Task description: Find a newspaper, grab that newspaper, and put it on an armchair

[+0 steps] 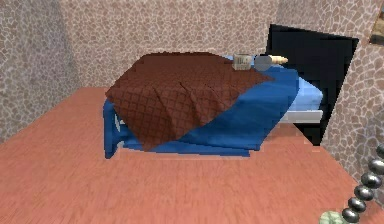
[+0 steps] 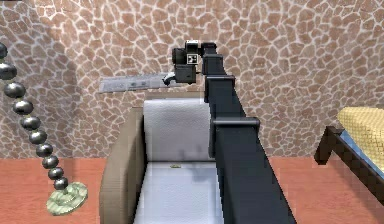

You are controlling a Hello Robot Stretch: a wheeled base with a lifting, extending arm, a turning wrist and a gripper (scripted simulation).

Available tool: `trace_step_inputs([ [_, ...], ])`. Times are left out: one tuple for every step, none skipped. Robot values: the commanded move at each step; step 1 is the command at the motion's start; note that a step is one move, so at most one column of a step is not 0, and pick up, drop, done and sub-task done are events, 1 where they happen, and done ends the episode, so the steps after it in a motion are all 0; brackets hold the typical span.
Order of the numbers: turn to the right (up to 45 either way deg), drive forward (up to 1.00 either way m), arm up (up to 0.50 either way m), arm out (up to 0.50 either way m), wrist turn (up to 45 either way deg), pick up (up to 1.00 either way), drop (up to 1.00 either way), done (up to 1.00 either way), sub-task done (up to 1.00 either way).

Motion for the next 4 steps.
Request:
trace_step_inputs([
  [0.0,0.00,-0.46,0.00,0.0,0.00,0.00,0.00,0.00],
  [0.0,0.00,-0.50,0.00,0.0,0.00,0.00,0.00,0.00],
  [0.0,0.00,0.00,0.00,0.0,0.00,1.00,0.00,0.00],
  [0.0,0.00,0.00,-0.10,0.0,0.00,0.00,0.00,0.00],
])
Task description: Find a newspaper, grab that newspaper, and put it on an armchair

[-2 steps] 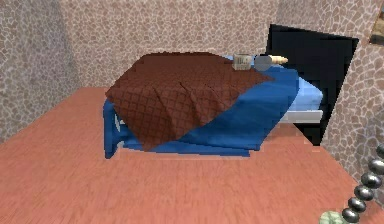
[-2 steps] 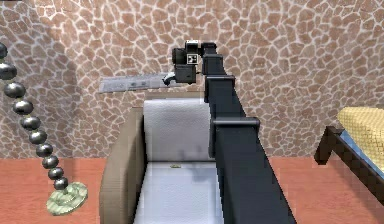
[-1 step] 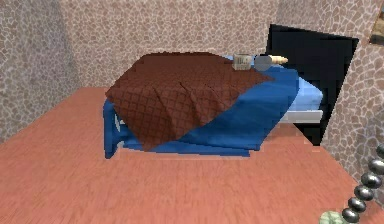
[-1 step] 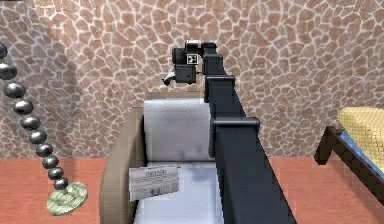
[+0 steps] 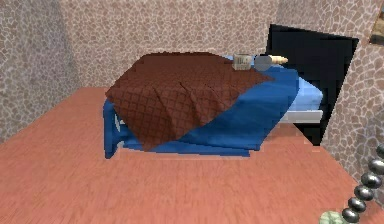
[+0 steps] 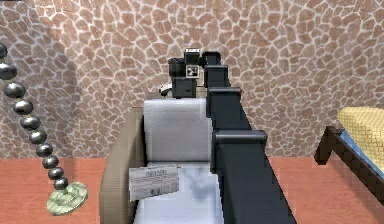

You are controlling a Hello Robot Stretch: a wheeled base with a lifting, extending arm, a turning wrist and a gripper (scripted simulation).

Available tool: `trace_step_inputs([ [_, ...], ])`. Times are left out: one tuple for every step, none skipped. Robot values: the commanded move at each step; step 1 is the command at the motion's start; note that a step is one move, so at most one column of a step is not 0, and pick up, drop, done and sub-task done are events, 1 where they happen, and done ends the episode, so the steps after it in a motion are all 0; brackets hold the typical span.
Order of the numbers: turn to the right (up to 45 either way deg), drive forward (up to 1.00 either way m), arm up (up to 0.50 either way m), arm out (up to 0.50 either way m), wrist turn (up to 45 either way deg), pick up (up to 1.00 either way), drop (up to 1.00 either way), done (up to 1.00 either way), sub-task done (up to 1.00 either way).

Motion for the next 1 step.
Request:
trace_step_inputs([
  [0.0,0.00,0.00,0.00,0.0,0.00,0.00,1.00,0.00],
])
